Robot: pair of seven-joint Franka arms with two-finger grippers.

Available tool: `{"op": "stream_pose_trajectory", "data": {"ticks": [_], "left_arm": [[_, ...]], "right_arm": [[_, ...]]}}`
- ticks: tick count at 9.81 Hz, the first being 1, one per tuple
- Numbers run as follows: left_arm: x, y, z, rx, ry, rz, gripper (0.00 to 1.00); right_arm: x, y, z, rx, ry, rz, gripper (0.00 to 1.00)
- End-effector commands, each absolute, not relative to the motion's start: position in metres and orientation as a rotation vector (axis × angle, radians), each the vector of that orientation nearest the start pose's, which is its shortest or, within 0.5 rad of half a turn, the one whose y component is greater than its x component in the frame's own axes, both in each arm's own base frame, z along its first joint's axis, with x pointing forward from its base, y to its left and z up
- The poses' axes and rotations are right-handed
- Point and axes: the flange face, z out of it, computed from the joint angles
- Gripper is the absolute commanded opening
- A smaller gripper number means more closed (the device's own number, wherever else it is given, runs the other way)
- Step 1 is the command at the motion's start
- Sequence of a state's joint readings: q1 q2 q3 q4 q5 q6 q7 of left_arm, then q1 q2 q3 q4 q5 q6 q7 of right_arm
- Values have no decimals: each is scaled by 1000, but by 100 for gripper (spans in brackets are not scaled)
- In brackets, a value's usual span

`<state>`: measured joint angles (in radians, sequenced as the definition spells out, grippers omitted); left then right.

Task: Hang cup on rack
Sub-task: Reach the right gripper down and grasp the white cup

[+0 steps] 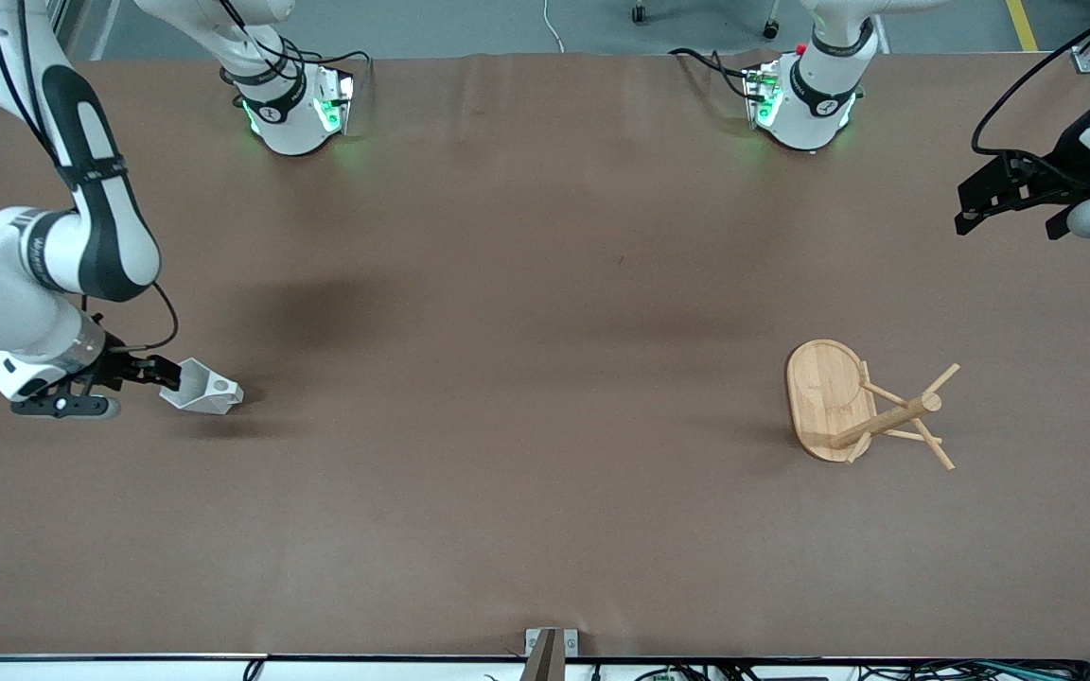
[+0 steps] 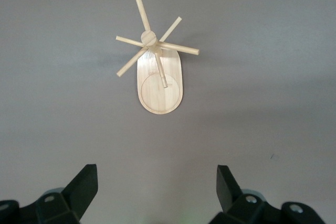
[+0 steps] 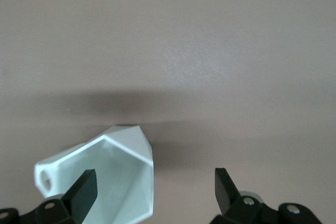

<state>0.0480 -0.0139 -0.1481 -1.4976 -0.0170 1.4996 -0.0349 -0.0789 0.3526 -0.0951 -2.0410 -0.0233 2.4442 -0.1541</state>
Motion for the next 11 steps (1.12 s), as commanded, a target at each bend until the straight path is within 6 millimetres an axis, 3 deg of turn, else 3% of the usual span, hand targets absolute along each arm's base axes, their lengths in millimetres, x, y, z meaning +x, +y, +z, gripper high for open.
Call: {"op": "stream_pose_trajectory", "data": {"ticks": [1,5,8,10,11], "left_arm": [[544,-57,641,-3137,135,36,100],[544,-55,640,-3137,130,41,100],[545,-56,639,-3137,132,41,100],[546,-59,638,-3140,138,44,100],[547,-59,635,-3140,138,51,100]], "right_arm": [[589,-102,254,-3186,-110,-47,89],[584,-100,238,-3167,-84,-44,49],[580,-99,230,-3152,-54,-24,27],[582,-100,232,-3145,-36,-31,1],[587,-100,238,-3145,-45,-44,1]]}}
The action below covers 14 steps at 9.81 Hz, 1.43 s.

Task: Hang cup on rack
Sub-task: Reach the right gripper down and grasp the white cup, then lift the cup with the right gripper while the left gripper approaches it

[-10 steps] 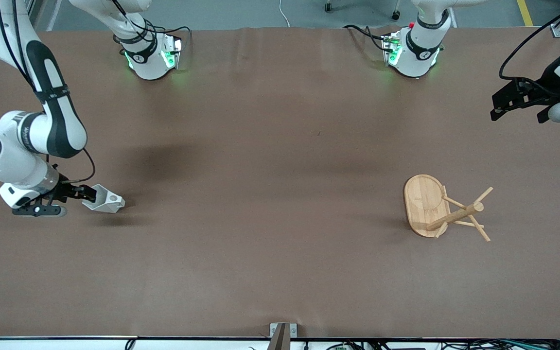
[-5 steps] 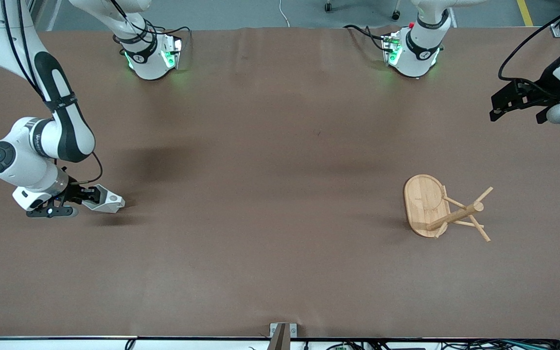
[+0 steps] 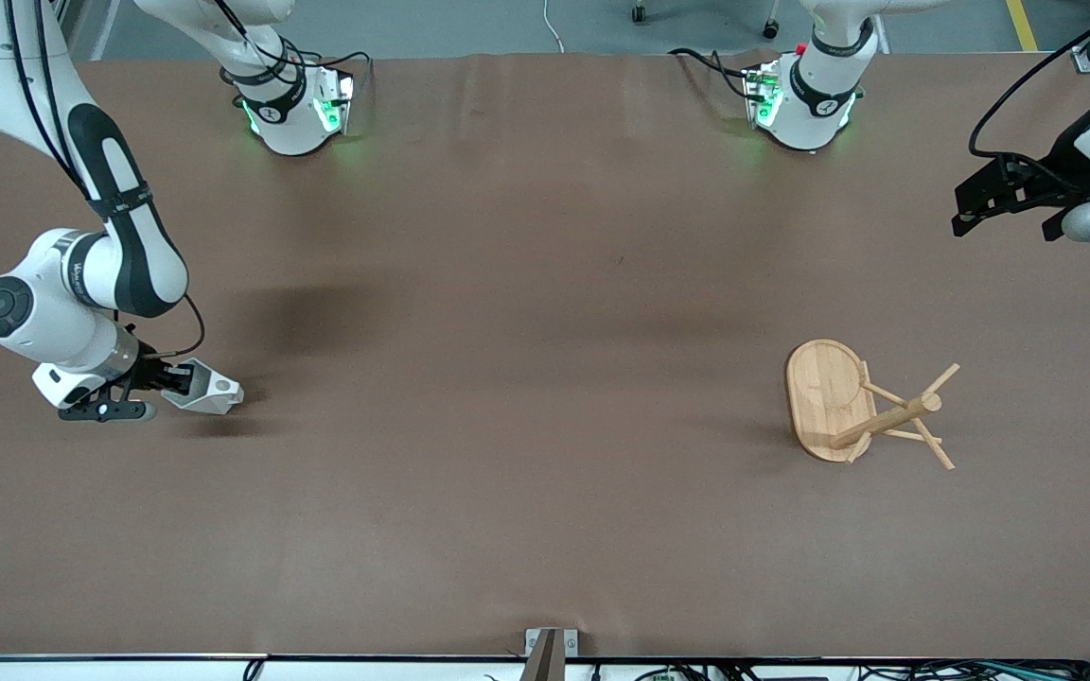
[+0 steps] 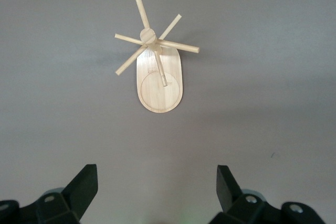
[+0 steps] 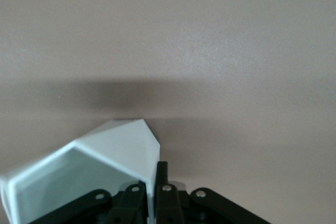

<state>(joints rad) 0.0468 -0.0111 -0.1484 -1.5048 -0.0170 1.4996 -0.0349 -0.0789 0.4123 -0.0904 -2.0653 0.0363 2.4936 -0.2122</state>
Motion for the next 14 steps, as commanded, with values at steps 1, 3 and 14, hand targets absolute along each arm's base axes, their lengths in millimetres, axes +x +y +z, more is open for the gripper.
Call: {"op": "stream_pose_trajectory", "data": {"ticks": [1,3,14], "left_arm": [[547,-60,634,-3139,140,53,100],[548,-66,632,-3138,159,60,100],[502,-286,624,-3248,801,41,100]], "right_arm": [[596,-99,252,-3138,-102,-17,1],[618,-94,307,-3095,-102,99,1],[610,217,411,-2016,-13,439,0]]}}
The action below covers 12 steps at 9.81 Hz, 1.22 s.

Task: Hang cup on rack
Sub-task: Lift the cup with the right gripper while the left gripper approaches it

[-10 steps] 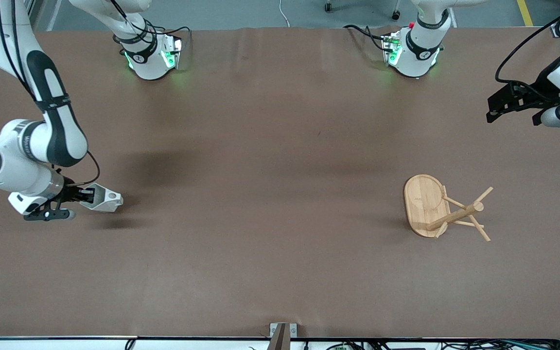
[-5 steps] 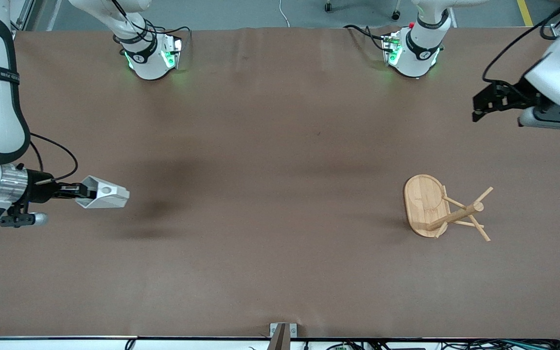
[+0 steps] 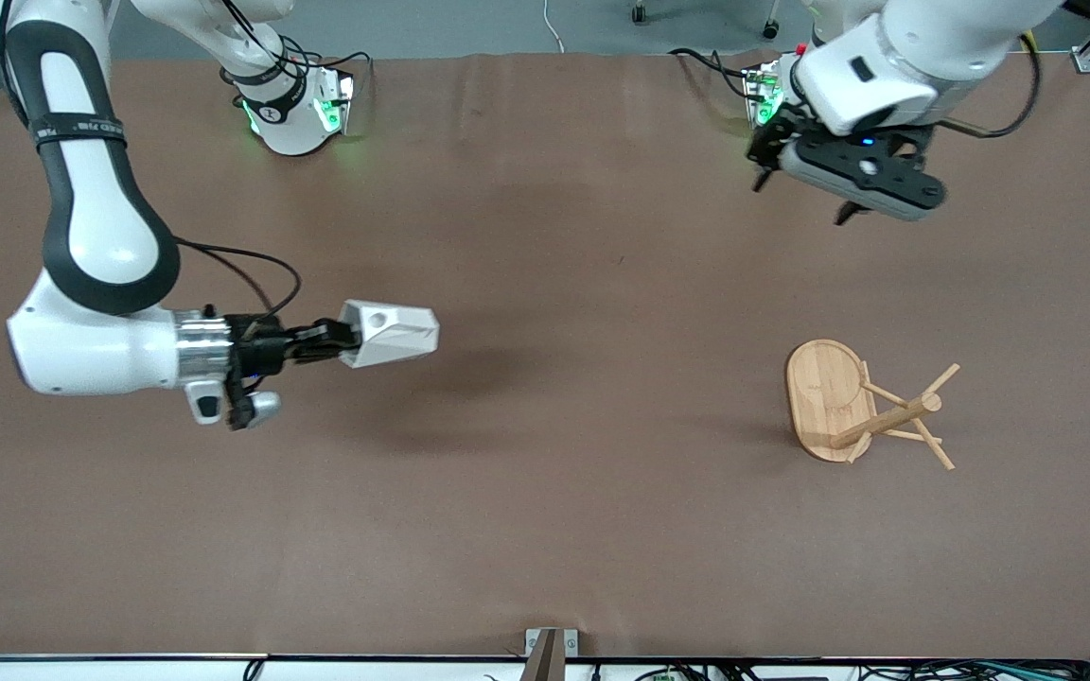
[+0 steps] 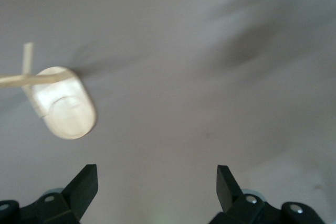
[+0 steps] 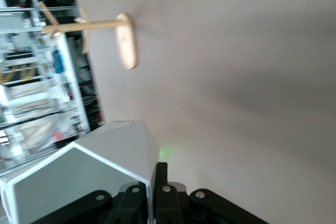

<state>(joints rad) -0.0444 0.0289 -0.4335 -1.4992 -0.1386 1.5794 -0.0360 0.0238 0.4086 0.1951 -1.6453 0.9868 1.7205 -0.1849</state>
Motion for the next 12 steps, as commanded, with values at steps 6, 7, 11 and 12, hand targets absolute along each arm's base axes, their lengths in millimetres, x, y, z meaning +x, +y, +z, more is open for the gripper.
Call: {"op": "stream_pose_trajectory", "data": {"ticks": [6,7,11,12], "left_arm": [[493,-387,617,-3223,1317,-283,100],[487,-405,624,-3212,1387,-304,100],[489,-428,617,-3159,1469,-316,100],[493,-435,609,-3165,1491,-298,100]], "right_arm": [[572,313,400,-1746,21,559,1],[571,316,401,-1739,22,560,1],[570,330,402,-1708,27,513,1],[569,330,401,-1708,28,517,1]]}}
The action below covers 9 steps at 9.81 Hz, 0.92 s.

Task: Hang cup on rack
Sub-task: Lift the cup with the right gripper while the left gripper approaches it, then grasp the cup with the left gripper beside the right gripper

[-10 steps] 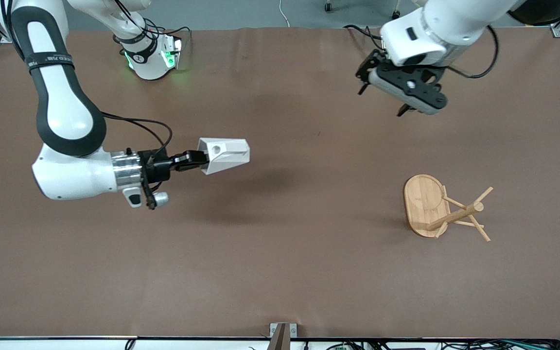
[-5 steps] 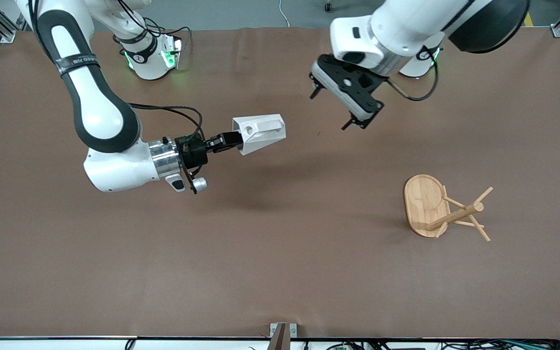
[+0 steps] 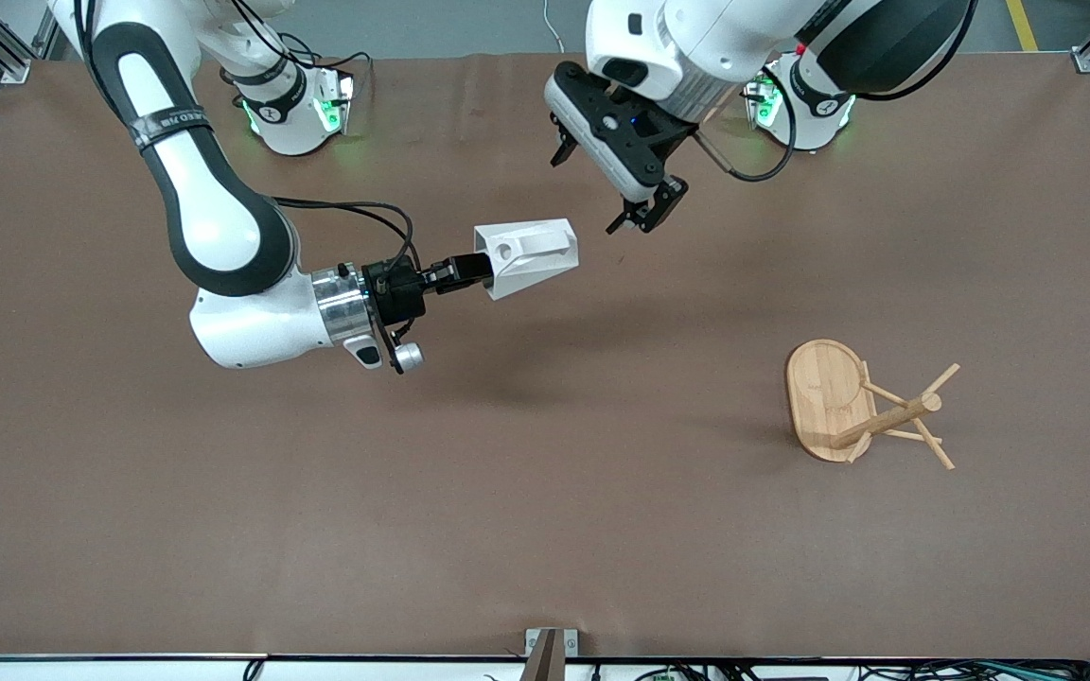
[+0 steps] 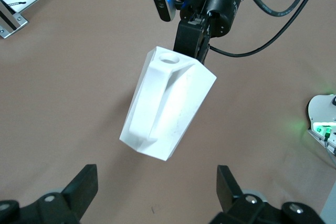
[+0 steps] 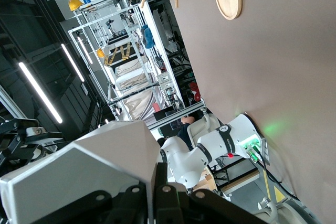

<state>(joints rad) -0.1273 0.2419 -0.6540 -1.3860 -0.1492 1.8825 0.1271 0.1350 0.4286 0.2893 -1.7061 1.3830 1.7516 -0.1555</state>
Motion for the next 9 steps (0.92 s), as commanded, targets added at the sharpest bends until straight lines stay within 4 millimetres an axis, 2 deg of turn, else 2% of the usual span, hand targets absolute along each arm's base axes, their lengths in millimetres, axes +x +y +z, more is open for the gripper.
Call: {"op": "stream_pose_trajectory", "data": {"ticks": [1,3,5,8,9], "left_arm": [[498,-442,603,-3140,1512,-300,100],[503,-458,594,-3049,1574,-368,100],[505,-462,580,-3023,1631,-344,100],[504,-466,551,-3031,1624,-245,100],[503,-468,548,-3030,1622,-228,100]], "right_arm": [[568,331,401,-1709,28,516,1],[561,340,399,-1703,21,537,1],[557,341,399,-1702,19,543,1],[558,340,399,-1701,20,542,1],[558,340,401,-1701,20,540,1]]}}
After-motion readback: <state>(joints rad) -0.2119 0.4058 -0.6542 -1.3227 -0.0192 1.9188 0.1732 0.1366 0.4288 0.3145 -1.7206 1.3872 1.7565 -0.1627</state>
